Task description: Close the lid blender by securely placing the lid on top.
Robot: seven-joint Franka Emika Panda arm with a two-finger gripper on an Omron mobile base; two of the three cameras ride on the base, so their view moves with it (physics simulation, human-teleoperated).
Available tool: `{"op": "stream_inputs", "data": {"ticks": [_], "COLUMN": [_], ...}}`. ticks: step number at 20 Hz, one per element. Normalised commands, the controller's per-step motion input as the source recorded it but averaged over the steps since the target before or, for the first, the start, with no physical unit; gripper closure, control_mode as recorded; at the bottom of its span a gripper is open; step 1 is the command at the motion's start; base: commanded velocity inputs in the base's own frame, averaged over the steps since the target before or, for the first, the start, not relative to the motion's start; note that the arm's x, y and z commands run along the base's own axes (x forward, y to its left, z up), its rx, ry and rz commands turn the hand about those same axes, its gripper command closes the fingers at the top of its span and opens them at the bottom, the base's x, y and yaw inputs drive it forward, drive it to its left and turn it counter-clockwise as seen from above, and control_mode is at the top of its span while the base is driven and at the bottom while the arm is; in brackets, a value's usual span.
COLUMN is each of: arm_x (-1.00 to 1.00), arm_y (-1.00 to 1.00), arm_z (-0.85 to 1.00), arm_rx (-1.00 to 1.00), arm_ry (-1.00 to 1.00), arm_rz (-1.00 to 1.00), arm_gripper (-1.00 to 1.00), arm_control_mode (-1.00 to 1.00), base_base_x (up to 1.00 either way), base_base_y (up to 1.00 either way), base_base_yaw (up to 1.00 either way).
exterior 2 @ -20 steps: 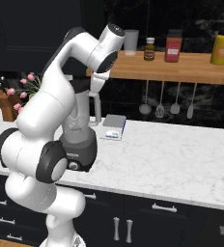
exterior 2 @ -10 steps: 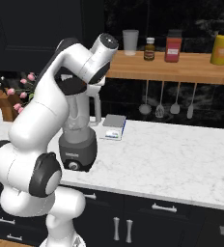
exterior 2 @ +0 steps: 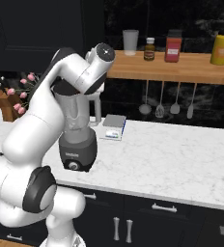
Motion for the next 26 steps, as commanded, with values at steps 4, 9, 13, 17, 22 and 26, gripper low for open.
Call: {"op": "stream_inputs", "data": {"ticks": [4, 9, 13, 17, 22, 26], "arm_x": [-0.31, -0.23, -0.09, 0.0, -0.49, -1.0], "arm_y": [0.06, 0.04, 0.03, 0.0, -0.02, -0.02], "arm_z": [-0.16, -0.04, 0.0, 0.03, 0.06, 0.02], "arm_rx": [0.0, 0.0, 0.0, 0.0, 0.0, 0.0], "arm_ry": [0.02, 0.04, 0.02, 0.15, 0.14, 0.02], "arm_rz": [0.0, 0.0, 0.0, -0.01, -0.03, -0.02], "arm_gripper": [-1.0, -1.0, -1.0, -1.0, -1.0, -1.0], "arm_control_mode": [-1.0, -1.0, -1.0, -1.0, -1.0, -1.0], "base_base_x": [0.0, 0.0, 0.0, 0.0, 0.0, 0.0], "base_base_y": [0.0, 0.0, 0.0, 0.0, 0.0, 0.0], "base_base_yaw": [0.0, 0.0, 0.0, 0.0, 0.0, 0.0]}}
